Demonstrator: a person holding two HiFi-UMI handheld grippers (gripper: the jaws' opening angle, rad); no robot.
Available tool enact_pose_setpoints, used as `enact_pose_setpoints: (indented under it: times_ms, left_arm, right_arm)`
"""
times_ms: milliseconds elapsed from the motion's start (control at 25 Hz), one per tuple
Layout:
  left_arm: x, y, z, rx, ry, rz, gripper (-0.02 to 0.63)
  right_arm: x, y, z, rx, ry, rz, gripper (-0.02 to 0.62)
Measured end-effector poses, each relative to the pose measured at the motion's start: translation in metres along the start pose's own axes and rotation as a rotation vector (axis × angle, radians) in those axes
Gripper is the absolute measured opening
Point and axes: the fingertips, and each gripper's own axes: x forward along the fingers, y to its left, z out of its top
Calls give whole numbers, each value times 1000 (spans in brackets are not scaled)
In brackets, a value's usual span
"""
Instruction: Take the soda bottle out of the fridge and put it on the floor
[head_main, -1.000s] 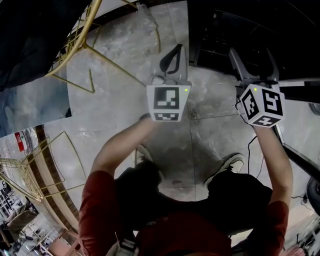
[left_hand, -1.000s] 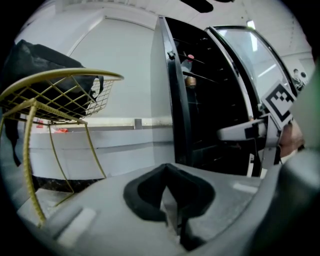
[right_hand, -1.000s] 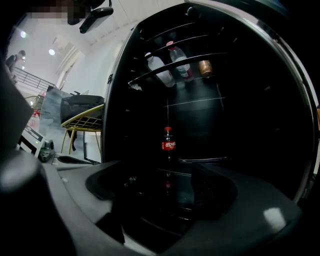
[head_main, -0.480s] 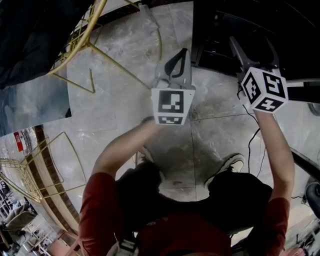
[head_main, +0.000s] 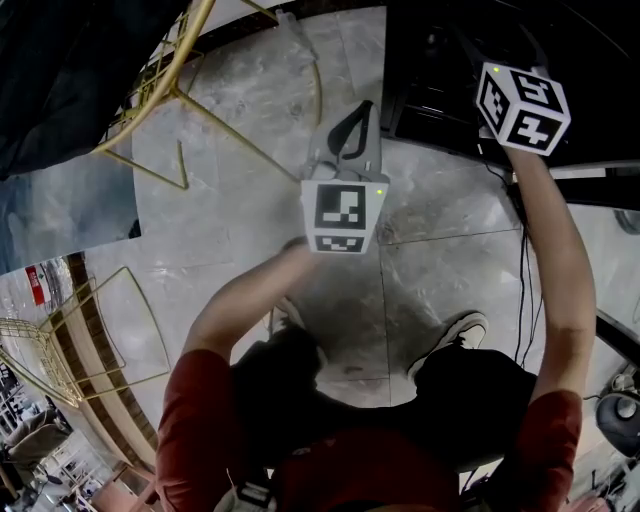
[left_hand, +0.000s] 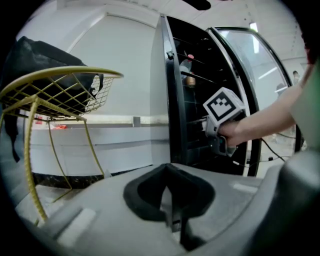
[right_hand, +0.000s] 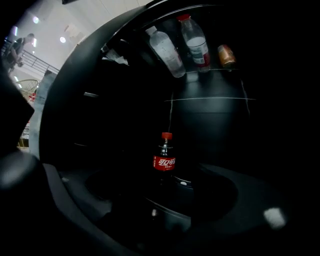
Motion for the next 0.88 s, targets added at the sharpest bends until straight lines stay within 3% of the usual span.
enact_pose_setpoints:
  times_ms: [680, 880]
  left_arm:
    - [6, -9, -10, -15, 24, -21, 0]
    - [5, -10, -13, -25, 21, -30, 0]
  right_arm:
    - [69, -36, -11, 214, 89, -23, 408]
    - [82, -32, -10, 182, 102, -19, 408]
